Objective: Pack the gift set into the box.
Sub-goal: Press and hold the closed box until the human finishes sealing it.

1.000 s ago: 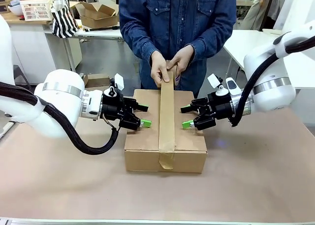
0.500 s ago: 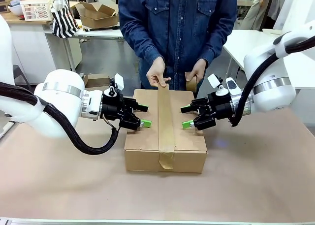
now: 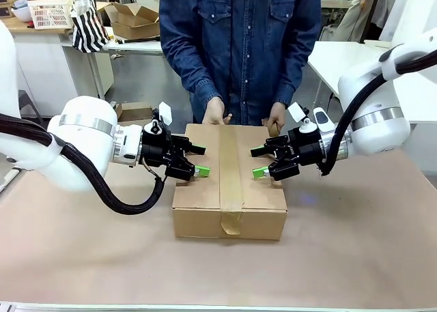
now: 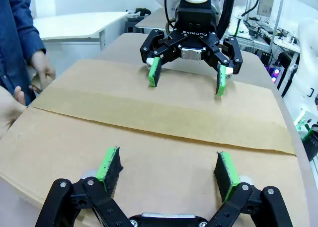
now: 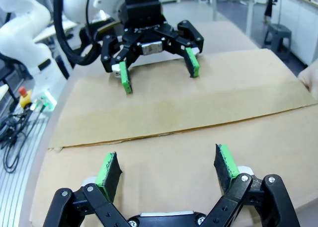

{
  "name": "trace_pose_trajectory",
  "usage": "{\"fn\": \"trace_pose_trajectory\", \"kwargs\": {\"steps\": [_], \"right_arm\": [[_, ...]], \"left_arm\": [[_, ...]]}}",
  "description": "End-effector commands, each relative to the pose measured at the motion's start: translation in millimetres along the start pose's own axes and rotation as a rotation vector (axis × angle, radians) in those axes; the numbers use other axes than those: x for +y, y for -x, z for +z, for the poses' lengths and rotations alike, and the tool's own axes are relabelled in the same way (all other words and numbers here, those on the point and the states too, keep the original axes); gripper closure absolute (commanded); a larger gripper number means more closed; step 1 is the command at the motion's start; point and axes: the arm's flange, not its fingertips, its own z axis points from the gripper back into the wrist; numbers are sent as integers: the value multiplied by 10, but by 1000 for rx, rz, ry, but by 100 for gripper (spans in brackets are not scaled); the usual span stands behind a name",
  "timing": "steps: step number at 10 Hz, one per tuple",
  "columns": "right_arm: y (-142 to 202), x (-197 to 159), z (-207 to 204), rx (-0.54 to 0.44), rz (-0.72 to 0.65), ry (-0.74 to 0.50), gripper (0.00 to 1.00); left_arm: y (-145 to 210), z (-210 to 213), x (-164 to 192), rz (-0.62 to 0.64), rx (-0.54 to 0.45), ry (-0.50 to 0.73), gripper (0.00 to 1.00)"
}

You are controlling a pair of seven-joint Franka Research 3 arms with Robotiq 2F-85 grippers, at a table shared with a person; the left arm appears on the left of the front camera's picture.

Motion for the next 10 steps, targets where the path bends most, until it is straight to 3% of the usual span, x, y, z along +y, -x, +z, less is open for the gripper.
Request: {"fn": "trace_pose_trajectory", "kwargs": {"steps": [1,10], "right_arm": [[5,-4,-4,-2,-6,15,0],[5,-4,-4,-2,-6,15,0]], "left_arm": [[22,6,-10,4,1,1,0],[22,6,-10,4,1,1,0]]}}
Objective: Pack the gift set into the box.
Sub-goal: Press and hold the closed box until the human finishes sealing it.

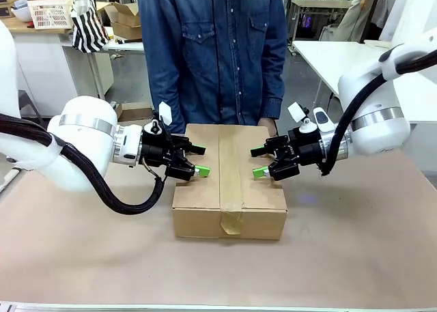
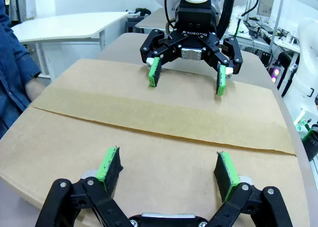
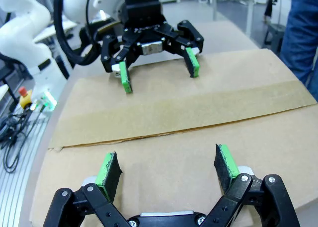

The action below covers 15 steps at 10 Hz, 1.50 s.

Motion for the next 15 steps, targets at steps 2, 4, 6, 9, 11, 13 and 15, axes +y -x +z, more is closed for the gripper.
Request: {"fn": "trace_pose_trajectory", "kwargs": {"steps": [2,4,6,9,11,13,15], "right_arm": [[5,-4,-5,-2,-6,15,0],[5,-4,-5,-2,-6,15,0],[5,-4,-5,-2,-6,15,0],[-261,-7,179,-118,-218,-103,0],[-409,245,552,2,-386,39,0],[-523,686,1020,-25,-506,-80,0],[-567,1073,1770,-164,-651,8,0]], "left_arm": [[22,6,-10,4,1,1,0],[22,6,-10,4,1,1,0],[22,6,-10,4,1,1,0],[-548,123,-90,17,15,87,0],[-845,577,-179,118,90,-6,0],[-989,1089,-308,250,69,3,0],[-928,1628,-373,476,-25,-2,0]]}}
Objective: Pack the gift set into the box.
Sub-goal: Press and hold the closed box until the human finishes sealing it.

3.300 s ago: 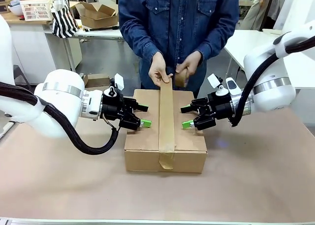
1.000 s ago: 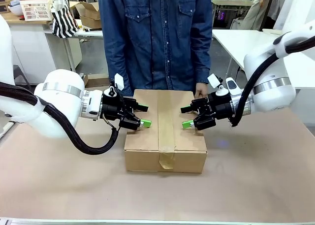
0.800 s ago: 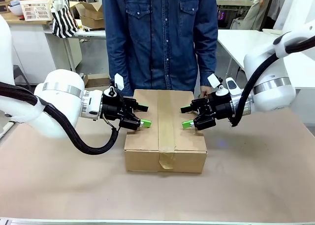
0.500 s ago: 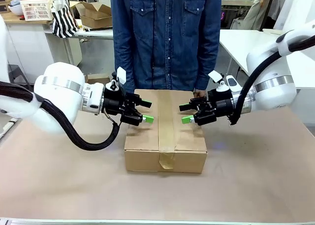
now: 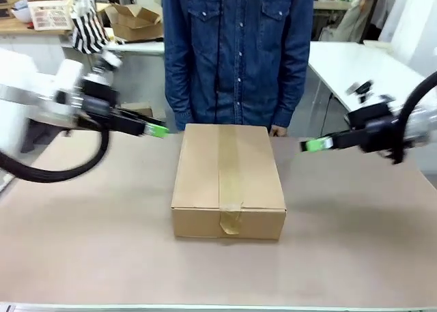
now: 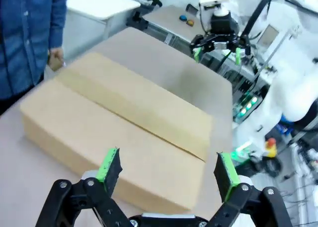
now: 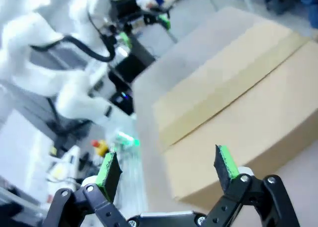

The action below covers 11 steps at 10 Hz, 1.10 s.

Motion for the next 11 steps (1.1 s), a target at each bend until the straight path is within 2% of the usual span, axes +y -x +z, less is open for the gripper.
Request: {"fn": "trace_pose_trajectory", "kwargs": {"steps": [1,2,3,4,5,11], "right_arm": [[109,423,763,-172,-123,100,0],[215,507,977,-219,-152,155,0],[291,469,979,-175,-132,207,0],[-66,249,862,-158,-105,93,0],[-66,249,862,-158,-105,93,0],[-66,249,862,-158,-105,93,0]], "left_arm": [[169,518,-47,256,-47,-37,0],[342,748,-109,342,2,-48,0],[466,950,-190,346,-36,-40,0],[498,985,-210,252,-94,-63,0],[283,808,126,316,-23,-60,0],[283,808,126,316,-23,-60,0]]}}
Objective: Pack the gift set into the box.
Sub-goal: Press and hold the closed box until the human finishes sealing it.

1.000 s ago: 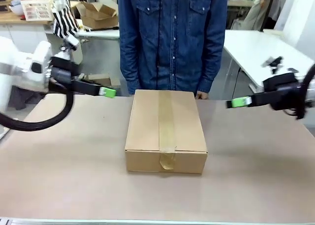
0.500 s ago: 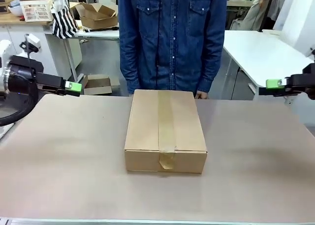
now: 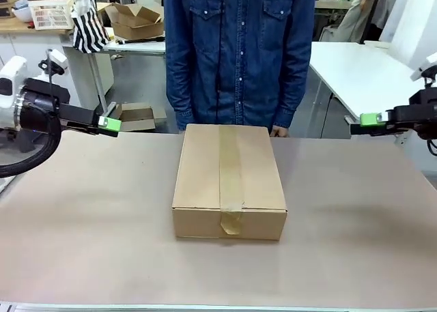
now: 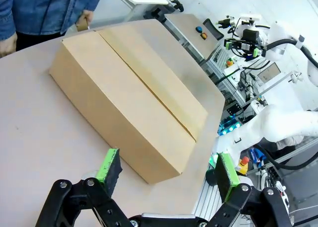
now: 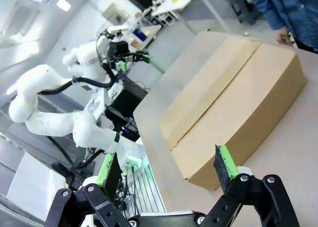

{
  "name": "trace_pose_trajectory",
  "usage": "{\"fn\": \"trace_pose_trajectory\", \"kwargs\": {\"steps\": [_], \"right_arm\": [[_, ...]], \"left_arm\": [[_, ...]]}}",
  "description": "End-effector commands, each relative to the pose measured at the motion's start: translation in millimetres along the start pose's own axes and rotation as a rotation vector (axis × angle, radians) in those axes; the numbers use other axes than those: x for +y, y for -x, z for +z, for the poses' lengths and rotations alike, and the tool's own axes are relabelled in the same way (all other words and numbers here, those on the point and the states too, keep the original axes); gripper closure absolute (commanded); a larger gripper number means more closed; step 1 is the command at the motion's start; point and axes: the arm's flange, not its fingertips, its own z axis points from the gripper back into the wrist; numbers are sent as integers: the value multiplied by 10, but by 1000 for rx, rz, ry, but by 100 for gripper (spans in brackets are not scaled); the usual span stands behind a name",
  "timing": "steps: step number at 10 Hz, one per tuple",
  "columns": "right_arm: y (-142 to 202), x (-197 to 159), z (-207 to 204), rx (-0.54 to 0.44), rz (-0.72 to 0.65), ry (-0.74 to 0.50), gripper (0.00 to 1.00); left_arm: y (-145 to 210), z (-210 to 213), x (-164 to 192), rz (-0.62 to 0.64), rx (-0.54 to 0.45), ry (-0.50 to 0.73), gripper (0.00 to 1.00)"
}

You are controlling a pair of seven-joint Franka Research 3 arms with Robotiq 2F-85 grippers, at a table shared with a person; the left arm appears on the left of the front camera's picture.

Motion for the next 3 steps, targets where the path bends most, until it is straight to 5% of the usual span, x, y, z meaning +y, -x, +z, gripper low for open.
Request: {"fn": "trace_pose_trajectory", "kwargs": {"steps": [1,3], "right_arm": [[-23,-11,-1,-22,16,-14,0],[-23,-11,-1,-22,16,-14,0]], "left_arm": [[-5,-4,4,1,-13,-6,0],[-5,-4,4,1,-13,-6,0]]}}
